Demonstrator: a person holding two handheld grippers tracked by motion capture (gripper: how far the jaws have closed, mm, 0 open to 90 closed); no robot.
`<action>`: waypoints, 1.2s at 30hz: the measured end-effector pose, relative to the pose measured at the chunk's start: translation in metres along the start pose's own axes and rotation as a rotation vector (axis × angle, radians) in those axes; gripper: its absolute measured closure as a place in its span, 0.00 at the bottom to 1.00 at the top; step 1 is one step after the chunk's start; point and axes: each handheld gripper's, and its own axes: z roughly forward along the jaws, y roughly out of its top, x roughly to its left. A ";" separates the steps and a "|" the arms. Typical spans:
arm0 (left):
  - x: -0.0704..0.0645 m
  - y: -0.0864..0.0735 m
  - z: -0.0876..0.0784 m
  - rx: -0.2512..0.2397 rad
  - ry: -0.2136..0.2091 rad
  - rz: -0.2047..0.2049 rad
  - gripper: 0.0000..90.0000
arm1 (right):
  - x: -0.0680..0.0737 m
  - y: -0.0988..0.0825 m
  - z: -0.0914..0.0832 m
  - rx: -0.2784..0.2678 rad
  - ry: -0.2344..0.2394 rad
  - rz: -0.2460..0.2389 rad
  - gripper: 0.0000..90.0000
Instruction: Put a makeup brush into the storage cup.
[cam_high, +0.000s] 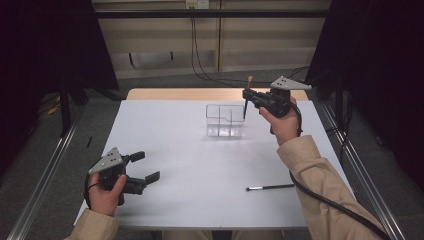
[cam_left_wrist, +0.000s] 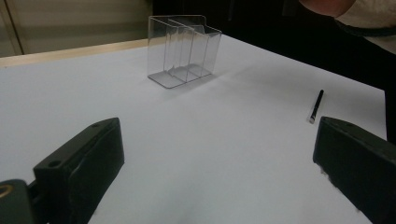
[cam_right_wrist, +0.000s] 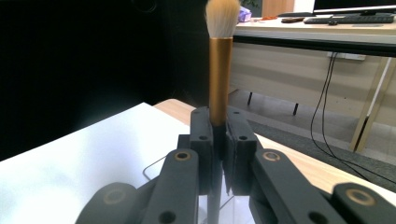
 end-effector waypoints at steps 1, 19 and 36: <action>0.000 0.000 0.000 0.000 -0.001 -0.001 0.02 | -0.001 0.000 0.001 0.000 -0.002 0.000 0.94; 0.001 0.000 0.000 0.004 0.000 0.006 0.02 | -0.011 0.005 0.008 -0.007 -0.035 -0.005 0.94; 0.001 -0.001 -0.001 0.001 0.002 0.007 0.02 | -0.006 0.001 0.023 -0.005 -0.022 -0.012 0.94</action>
